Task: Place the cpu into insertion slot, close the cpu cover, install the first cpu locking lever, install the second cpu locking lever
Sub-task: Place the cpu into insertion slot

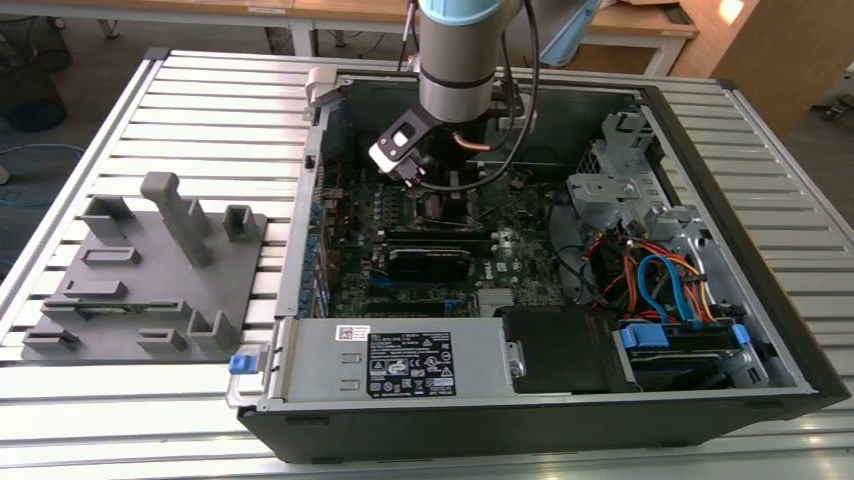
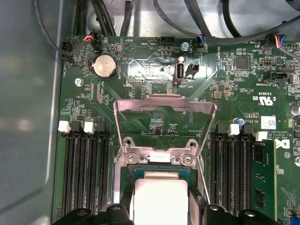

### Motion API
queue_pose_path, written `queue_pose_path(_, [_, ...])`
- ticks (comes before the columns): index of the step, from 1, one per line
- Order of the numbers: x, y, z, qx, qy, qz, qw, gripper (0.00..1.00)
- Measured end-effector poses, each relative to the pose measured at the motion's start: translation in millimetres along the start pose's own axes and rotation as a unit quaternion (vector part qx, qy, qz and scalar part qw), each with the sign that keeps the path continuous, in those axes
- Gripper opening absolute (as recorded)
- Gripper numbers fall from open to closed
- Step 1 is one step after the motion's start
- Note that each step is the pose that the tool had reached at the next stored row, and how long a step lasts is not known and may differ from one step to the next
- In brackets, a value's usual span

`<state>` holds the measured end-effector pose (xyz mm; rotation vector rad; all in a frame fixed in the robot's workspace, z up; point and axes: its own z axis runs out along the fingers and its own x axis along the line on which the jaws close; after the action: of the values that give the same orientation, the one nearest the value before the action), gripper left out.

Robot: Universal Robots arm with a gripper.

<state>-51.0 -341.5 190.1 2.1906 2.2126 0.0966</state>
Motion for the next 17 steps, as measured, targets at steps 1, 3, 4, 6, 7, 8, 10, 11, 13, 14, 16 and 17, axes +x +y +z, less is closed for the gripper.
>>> queue_pose_path(1, [0.0, 0.0, 0.3, 0.0, 0.0001, 0.0, 1.0, 0.54])
queue_pose_path(3, [0.1, 0.0, 0.6, -0.0001, 0.0003, 0.0, 1.0, 0.54])
queue_pose_path(4, [0.1, 0.0, 0.6, -0.0001, 0.0003, 0.0, 1.0, 0.54])
queue_pose_path(6, [0.1, 0.0, 0.6, -0.0001, 0.0002, 0.0, 1.0, 0.54])
queue_pose_path(7, [0.1, 0.0, 0.6, -0.0001, 0.0003, 0.0, 1.0, 0.54])
queue_pose_path(8, [0.1, 0.0, 0.6, -0.0001, 0.0002, 0.0, 1.0, 0.54])
queue_pose_path(10, [0.1, 0.0, 0.7, -0.0001, 0.0003, 0.0, 1.0, 0.54])
queue_pose_path(11, [0.1, 0.0, 0.7, -0.0001, 0.0003, 0.0, 1.0, 0.54])
queue_pose_path(13, [0.3, 0.1, 1.2, -0.0005, 0.001, 0.0, 1.0, 0.54])
queue_pose_path(14, [0.4, 0.1, 1.4, -0.0007, 0.0013, 0.0, 1.0, 0.55])
queue_pose_path(16, [0.3, 0.1, 1.2, -0.0005, 0.0009, 0.0, 1.0, 0.61])
queue_pose_path(17, [0.1, 0.0, 0.8, -0.0001, 0.0003, 0.0, 1.0, 0.61])
